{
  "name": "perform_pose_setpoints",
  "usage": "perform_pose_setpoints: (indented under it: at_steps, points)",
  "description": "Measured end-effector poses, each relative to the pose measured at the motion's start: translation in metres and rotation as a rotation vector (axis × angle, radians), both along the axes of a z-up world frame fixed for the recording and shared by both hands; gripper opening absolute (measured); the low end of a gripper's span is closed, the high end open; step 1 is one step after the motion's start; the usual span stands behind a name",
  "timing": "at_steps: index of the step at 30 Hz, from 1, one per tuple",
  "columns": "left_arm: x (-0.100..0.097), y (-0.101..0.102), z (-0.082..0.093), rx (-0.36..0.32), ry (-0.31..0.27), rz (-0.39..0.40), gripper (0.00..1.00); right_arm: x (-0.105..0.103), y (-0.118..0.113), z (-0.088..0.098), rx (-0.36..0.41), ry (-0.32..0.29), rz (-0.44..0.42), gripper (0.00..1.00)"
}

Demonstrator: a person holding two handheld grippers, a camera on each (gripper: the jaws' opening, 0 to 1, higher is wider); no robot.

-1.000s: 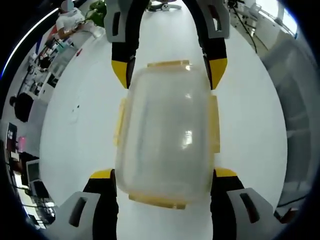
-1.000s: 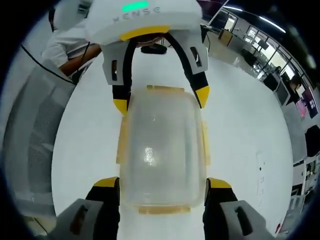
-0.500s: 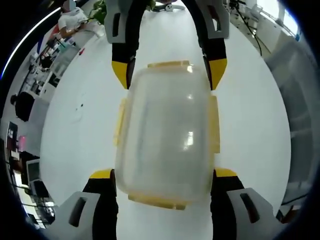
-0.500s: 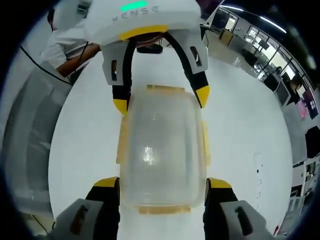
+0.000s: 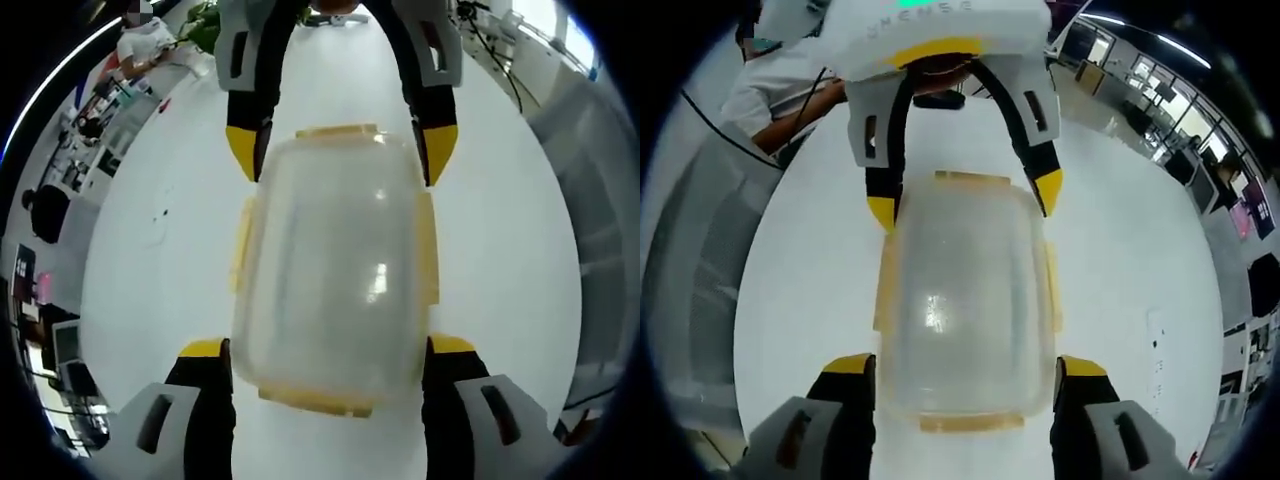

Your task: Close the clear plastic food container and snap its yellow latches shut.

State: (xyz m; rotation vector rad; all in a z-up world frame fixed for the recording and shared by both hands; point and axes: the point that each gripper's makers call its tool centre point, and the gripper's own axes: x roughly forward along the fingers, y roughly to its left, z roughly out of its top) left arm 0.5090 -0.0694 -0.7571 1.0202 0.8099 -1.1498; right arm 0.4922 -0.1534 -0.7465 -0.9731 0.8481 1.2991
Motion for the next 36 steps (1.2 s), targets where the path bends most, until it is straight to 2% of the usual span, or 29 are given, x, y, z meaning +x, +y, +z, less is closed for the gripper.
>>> perform_pose_setpoints:
  at_steps: [8, 18, 20, 22, 36]
  points:
    - [0.001, 0.007, 0.005, -0.010, -0.008, 0.012, 0.78, 0.001, -0.004, 0.004, 0.011, -0.008, -0.030, 0.70]
    - [-0.003, 0.003, 0.015, -0.051, -0.021, 0.041, 0.79, -0.001, -0.012, 0.013, 0.038, -0.036, -0.080, 0.71]
    - [-0.003, 0.002, 0.017, -0.062, -0.031, 0.051, 0.79, -0.003, -0.013, 0.016, 0.053, -0.043, -0.101, 0.71]
    - [0.000, 0.002, 0.022, -0.076, -0.068, 0.059, 0.77, -0.004, -0.014, 0.017, 0.072, -0.042, -0.132, 0.70]
    - [-0.009, 0.003, 0.029, -0.142, -0.060, 0.143, 0.79, -0.014, -0.019, 0.023, 0.126, -0.066, -0.206, 0.72]
